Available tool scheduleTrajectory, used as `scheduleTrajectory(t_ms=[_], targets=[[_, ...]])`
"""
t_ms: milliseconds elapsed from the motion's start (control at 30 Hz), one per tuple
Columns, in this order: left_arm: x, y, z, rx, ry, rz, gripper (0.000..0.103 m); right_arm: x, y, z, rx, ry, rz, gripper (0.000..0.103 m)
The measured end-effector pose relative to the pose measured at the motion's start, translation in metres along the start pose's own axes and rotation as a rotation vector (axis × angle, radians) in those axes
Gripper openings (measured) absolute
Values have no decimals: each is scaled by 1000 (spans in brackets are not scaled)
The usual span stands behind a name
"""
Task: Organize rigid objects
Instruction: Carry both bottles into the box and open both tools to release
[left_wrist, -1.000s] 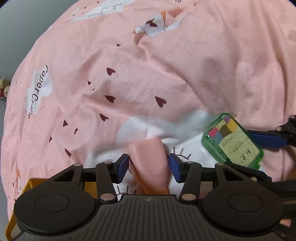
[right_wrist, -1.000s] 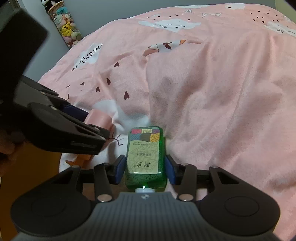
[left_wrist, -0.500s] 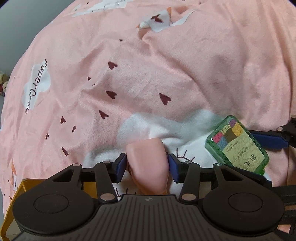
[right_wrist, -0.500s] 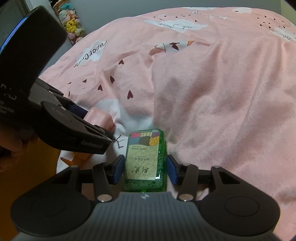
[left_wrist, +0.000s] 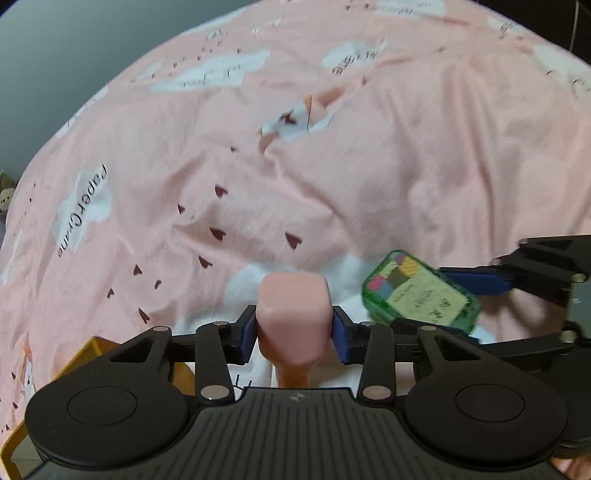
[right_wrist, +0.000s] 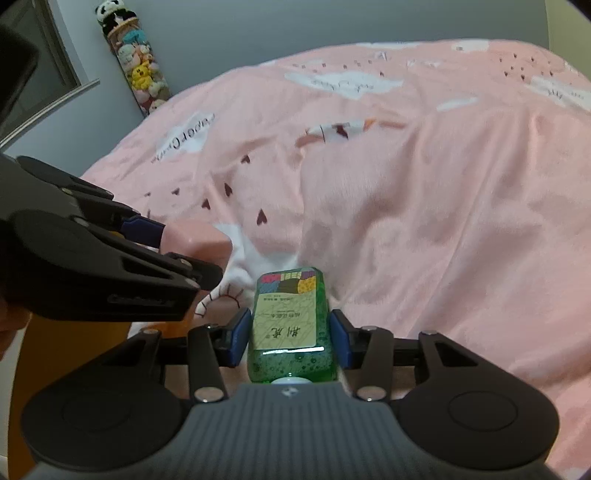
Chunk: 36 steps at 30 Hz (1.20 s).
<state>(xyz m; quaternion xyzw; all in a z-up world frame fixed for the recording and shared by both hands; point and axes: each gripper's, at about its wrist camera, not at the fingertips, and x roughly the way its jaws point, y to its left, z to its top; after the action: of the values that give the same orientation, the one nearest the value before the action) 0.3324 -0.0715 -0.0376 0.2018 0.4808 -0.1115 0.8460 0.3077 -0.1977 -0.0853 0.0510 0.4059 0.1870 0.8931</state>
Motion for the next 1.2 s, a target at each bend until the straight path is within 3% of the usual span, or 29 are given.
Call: scheduleTrajectory(t_ms=[367,600,767,900,1033,1200], targets=[[-71,3,-5,-37,-133,-44,47,-47,14,-1,-13,-133,29,46],[-131,43,-31,-79,-171,-26,47,-89,47,8,-56,-228,101,46],[-154,79,-60,-122,-129,34,47,-104,83,19,-77,-220,234,46],[-157,104,-91,-179,-43,38,47,-106,120,24,-144,-195,306,46],[-148,122,-121,-220,29,28,47,-97,160,24,-220,-142,335,46],[-126,136,-136,-159,65,21,47,-66,201,26,-319,-48,332,46]])
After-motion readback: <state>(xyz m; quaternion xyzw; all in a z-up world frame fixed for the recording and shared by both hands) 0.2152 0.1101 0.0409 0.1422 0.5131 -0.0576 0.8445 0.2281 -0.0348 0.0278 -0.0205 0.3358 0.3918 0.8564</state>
